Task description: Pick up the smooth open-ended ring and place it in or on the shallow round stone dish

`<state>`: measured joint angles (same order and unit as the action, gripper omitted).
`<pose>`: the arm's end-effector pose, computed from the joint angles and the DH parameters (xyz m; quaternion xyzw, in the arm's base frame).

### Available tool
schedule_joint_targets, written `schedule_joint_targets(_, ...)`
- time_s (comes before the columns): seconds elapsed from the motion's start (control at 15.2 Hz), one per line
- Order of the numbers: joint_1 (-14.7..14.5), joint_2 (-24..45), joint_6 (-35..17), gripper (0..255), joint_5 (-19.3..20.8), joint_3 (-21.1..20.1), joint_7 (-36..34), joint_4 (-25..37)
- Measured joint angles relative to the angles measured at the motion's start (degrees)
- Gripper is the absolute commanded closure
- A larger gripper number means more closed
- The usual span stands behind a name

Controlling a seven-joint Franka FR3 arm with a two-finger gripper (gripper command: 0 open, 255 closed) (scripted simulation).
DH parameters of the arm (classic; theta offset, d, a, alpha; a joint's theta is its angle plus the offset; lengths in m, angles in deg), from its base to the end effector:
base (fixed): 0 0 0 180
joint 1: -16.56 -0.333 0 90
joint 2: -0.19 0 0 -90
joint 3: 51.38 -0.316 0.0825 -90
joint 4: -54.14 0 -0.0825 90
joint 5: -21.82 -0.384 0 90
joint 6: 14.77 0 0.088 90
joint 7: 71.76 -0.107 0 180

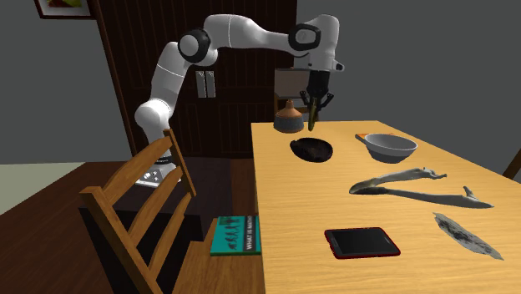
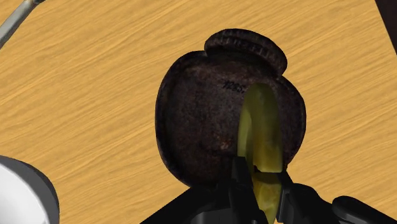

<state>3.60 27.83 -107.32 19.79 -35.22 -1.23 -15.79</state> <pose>0.6872 0.0083 0.5010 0.8243 0.5630 -0.0563 0.0172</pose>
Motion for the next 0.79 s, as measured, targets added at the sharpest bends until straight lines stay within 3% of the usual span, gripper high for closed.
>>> schedule_joint_targets(0.33, -0.2, -0.2, -3.5, 255, 0.0, 0.0, -0.1, -3.8)
schedule_joint_targets(0.73, -0.3, -0.2, -3.8, 255, 0.0, -0.1, -0.2, -4.0)
schedule_joint_targets(0.79, -0.3, -0.2, -3.8, 0, 0.0, -0.1, -0.2, -4.0)
